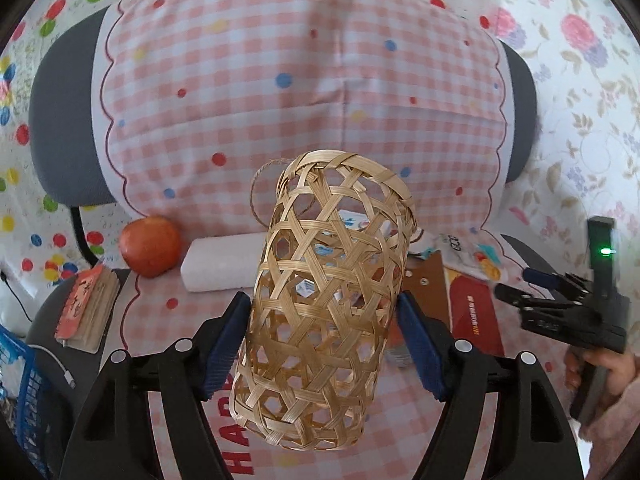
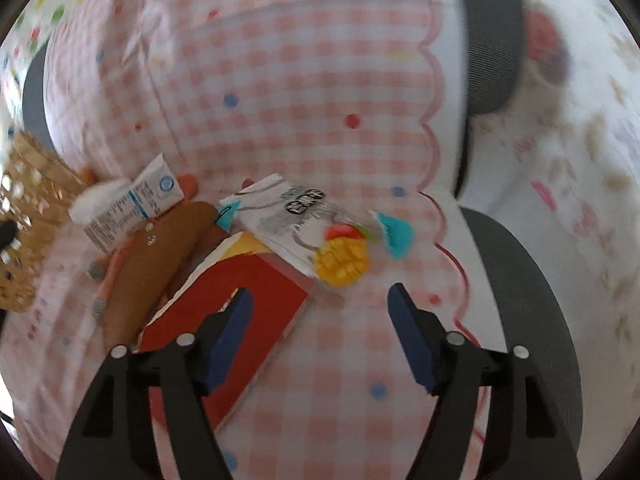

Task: Collect trash
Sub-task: 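Grasp the bamboo tube with the left gripper while the right gripper reaches the candy wrapper, then carry the bamboo tube and clear candy wrapper over the pink bin with both grippers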

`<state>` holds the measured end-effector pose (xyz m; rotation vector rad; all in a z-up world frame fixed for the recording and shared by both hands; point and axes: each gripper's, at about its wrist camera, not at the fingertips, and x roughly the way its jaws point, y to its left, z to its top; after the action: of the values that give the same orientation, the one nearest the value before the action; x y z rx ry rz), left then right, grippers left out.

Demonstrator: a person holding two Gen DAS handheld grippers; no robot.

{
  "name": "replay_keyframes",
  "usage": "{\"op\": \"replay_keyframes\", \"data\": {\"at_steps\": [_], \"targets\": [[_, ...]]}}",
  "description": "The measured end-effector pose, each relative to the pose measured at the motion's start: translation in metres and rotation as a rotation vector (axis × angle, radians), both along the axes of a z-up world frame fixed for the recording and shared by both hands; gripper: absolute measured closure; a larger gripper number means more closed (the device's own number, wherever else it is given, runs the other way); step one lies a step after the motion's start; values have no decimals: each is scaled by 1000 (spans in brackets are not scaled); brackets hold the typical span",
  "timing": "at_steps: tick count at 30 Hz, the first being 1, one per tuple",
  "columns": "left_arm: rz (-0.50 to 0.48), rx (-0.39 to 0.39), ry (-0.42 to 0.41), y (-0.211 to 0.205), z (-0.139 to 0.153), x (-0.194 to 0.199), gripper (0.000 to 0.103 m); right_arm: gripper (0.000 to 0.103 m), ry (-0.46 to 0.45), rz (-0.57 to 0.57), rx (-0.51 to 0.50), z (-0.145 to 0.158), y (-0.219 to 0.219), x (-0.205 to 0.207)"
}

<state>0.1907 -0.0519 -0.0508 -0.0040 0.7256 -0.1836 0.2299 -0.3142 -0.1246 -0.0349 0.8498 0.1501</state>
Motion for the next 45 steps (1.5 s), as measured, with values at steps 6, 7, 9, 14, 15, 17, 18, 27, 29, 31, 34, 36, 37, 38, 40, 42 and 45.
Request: {"op": "replay_keyframes", "data": {"at_steps": [6, 7, 9, 14, 15, 17, 18, 27, 29, 31, 34, 36, 37, 38, 40, 42, 45], "targets": [[3, -39, -3, 8, -5, 3, 29, 19, 40, 99, -205, -22, 22, 35], [3, -42, -2, 9, -7, 4, 29, 16, 35, 112, -231, -26, 24, 38], [8, -49, 3, 10, -9, 6, 29, 16, 47, 107, -206, -26, 21, 47], [9, -61, 6, 11, -13, 6, 29, 46, 10, 105, -240, -20, 26, 48], [7, -58, 6, 11, -13, 6, 29, 51, -1, 110, -237, -17, 28, 46], [1, -53, 4, 10, -13, 5, 29, 55, -20, 126, -223, -10, 30, 38], [-3, -51, 3, 9, -13, 5, 29, 70, -31, 134, -235, -7, 32, 35], [-9, -70, -48, 4, 9, -13, 29, 99, -166, 0, -107, 57, 1, 14], [-14, -80, -73, 2, 19, -20, 29, 102, -185, -63, 2, 82, -17, 3], [-25, -84, -105, -4, 31, -31, 29, 102, -189, -86, 91, 98, -29, -9], [-46, -104, -129, -9, 42, -46, 29, 102, -212, -102, 113, 114, -29, -43], [-54, -111, -141, -13, 45, -60, 29, 102, -214, -106, 126, 116, -31, -64], [-56, -111, -144, -14, 45, -65, 29, 102, -214, -107, 132, 117, -29, -78], [-61, -112, -146, -17, 43, -73, 29, 102, -211, -109, 134, 115, -30, -88], [-67, -110, -143, -22, 39, -86, 29, 102, -200, -111, 141, 110, -28, -108], [-71, -102, -133, -29, 30, -99, 29, 102, -182, -122, 157, 102, -25, -125], [-95, -102, -100, -38, 13, -115, 29, 102, -162, -160, 170, 86, -27, -151]]}}
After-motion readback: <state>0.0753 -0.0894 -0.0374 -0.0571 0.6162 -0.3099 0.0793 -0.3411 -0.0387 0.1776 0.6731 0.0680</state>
